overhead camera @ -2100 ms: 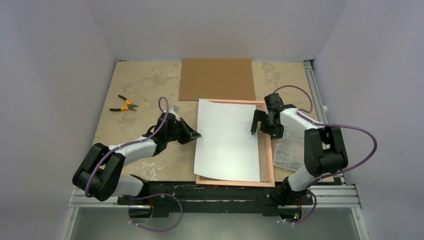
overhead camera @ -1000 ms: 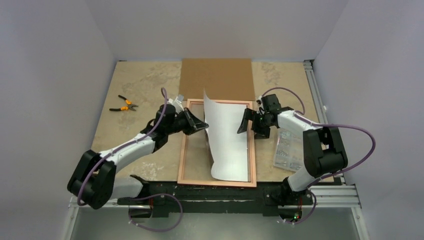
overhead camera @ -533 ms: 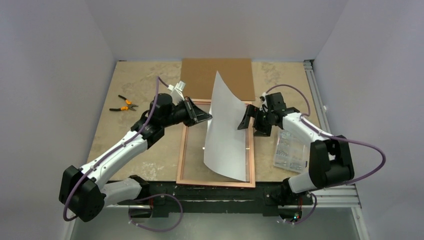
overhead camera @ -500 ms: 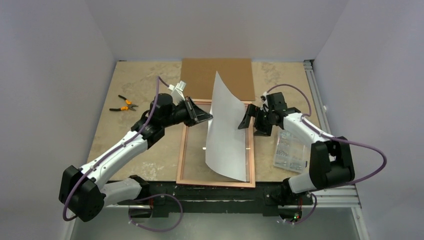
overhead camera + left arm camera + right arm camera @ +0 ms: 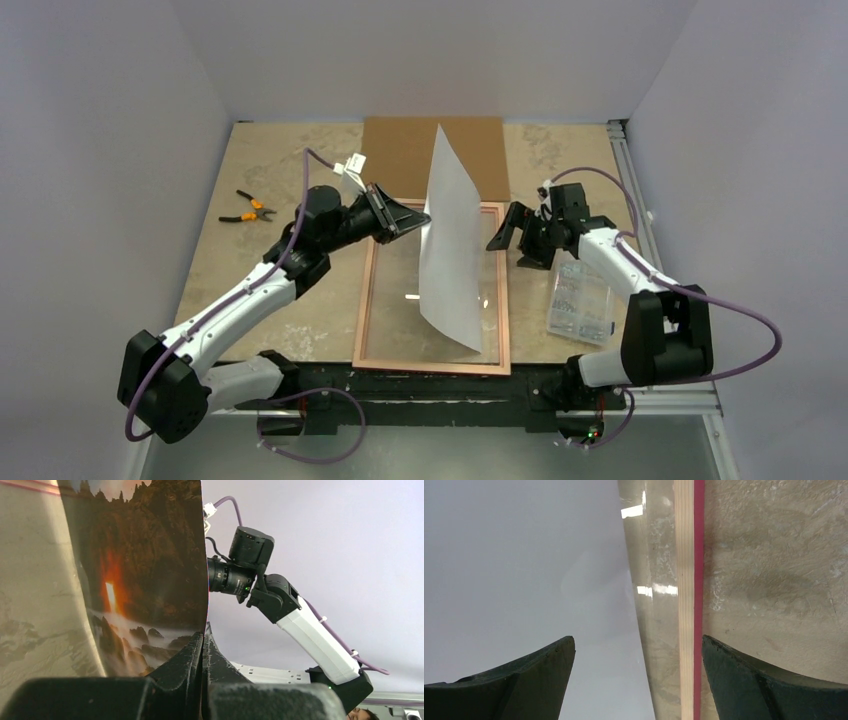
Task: Put the photo into the frame
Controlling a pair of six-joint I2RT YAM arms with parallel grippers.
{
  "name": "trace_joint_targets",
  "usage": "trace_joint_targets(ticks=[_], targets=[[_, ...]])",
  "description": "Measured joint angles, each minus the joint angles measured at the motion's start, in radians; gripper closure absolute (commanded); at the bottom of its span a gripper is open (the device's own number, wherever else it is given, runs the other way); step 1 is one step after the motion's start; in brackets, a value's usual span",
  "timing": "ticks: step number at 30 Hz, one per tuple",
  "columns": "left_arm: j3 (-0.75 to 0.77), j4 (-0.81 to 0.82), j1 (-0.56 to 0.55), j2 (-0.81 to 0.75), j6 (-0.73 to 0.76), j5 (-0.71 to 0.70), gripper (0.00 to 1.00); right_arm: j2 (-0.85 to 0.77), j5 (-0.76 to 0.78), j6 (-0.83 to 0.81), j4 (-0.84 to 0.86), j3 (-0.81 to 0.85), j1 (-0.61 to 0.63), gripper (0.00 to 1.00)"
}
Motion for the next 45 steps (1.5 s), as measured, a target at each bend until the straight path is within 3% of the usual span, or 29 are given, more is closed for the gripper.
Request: trace_joint_targets(ticks=[13, 28, 34, 41, 45], targets=[[0.055, 0.074, -0.048, 0.076, -0.052, 0.001, 1.0, -0.019, 0.0, -0.003, -0.006, -0.002, -0.054, 0.04], [0.064, 0.072, -0.077, 0.028, -0.055, -0.074, 1.0, -0.038, -0.002, -0.016, -0.024, -0.024, -0.09, 0.04], [-0.039, 0.057, -0.077, -0.001, -0.051, -0.098, 1.0, -0.038, -0.002, -0.023, -0.026, -0.024, -0.1, 0.04], [-0.272, 0.034, -0.076, -0.005, -0.051, -0.118, 1.0, -0.038, -0.002, -0.032, -0.026, -0.025, -0.112, 0.04], [-0.289, -0.032, -0.075, -0.019, -0.027, -0.137, 1.0, -0.038, -0.009, -0.033, -0.026, -0.032, -0.113, 0.04]])
